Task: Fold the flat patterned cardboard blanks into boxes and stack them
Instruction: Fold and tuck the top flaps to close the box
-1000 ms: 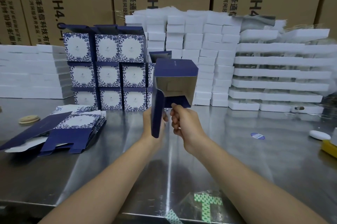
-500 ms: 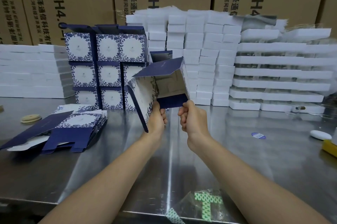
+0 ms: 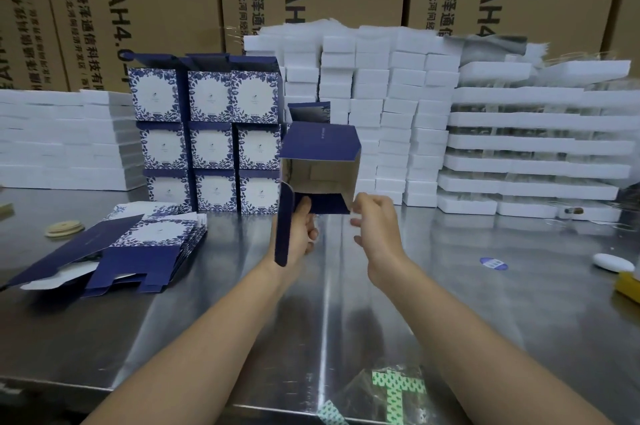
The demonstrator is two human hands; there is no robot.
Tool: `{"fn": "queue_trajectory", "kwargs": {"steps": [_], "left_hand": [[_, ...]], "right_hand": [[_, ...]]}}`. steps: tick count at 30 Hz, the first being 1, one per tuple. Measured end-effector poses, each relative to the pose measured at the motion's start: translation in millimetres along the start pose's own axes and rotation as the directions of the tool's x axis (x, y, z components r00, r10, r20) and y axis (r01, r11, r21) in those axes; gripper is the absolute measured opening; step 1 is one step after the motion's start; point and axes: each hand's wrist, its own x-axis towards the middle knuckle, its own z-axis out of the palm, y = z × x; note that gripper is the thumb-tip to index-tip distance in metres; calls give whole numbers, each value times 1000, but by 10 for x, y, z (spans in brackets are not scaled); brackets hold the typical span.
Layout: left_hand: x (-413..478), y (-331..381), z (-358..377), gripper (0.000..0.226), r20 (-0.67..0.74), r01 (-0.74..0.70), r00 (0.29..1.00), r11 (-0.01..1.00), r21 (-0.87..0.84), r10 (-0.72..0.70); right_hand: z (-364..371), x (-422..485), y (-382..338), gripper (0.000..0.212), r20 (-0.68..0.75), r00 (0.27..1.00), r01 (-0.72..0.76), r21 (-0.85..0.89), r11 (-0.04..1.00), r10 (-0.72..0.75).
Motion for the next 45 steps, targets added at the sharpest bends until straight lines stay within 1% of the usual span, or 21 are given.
{"fn": "queue_trajectory", "kwargs": {"steps": [2, 4, 6, 8, 10, 13, 16, 18, 21, 23, 26, 28, 31, 33, 34, 35, 37, 38, 41, 43, 45], "left_hand": [[25, -1, -28, 41, 1, 17, 1000, 1000, 9, -17], [-24, 32, -34, 39, 22, -16, 1000, 997, 71, 14], [-66, 42, -61, 30, 81, -88, 994, 986, 139, 77], [-140, 49, -77, 24, 120, -132, 987, 955, 265, 104], [-164, 1, -123, 29, 105, -135, 988, 960, 246, 112], [-147, -56, -168, 15, 53, -40, 998, 993, 107, 34], [-105, -118, -197, 29, 23, 72, 997, 974, 214, -78], [-83, -113, -149, 34, 79, 34, 995, 951, 309, -61], [-113, -26, -61, 79, 91, 47, 992, 914, 402, -90], [-102, 3, -31, 87, 42, 87, 993, 909, 407, -114], [-90, -11, -39, 95, 2, 37, 999, 889, 457, -43], [-101, -36, -69, 91, -8, -67, 996, 786, 614, 91], [-147, -68, -115, 85, 18, -198, 939, 495, 846, 344], [-182, -71, -102, 74, 67, -285, 890, 434, 855, 450], [-199, -63, -86, 64, 80, -321, 872, 441, 838, 482], [-207, -59, -74, 57, 78, -345, 859, 460, 818, 506], [-222, -38, -52, 60, 38, -364, 838, 506, 782, 544], [-228, -41, -45, 65, 16, -363, 834, 526, 769, 552], [-280, -107, -4, 74, 32, -357, 860, 555, 752, 509], [-343, -177, 66, 74, 103, -385, 871, 536, 752, 481], [-431, -214, 184, 71, 155, -426, 880, 601, 676, 450]], "right_hand": [[-61, 61, -60, 27, -96, 985, 142, -3, 990, -142], [-142, 88, -143, 37, -165, 913, 373, -39, 927, -374], [-250, 131, -202, 43, -98, 807, 565, -158, 810, -582], [-358, 181, -216, 52, 86, 746, 651, -303, 696, -661], [-435, 227, -196, 66, 270, 768, 638, -399, 659, -580], [-477, 270, -117, 73, 417, 834, 528, -420, 738, -361], [-506, 299, -92, 64, 419, 868, 441, -402, 803, -267], [-528, 311, -84, 60, 425, 869, 432, -409, 804, -251], [-538, 324, -68, 53, 406, 885, 392, -392, 832, -226], [-542, 354, -52, 52, 362, 909, 351, -390, 851, -209], [-544, 388, -25, 54, 305, 931, 330, -462, 823, -202], [-545, 412, 18, 48, 260, 942, 327, -555, 765, -214], [-600, 511, 104, 30, 221, 962, 273, -778, 566, -160], [-652, 574, 139, 9, 208, 978, 200, -860, 470, -35], [-669, 582, 151, 3, 185, 983, 154, -853, 499, 13], [-669, 572, 161, 7, 148, 988, 96, -800, 593, 39], [-635, 543, 182, 15, 42, 995, -53, -568, 822, 93], [-610, 531, 192, 19, 4, 991, -122, -431, 894, 137], [-527, 476, 193, 27, -4, 969, -248, -90, 965, 248], [-457, 425, 172, 29, 24, 969, -246, 72, 967, 245], [-378, 361, 156, 33, 43, 982, -187, 147, 971, 183]]}}
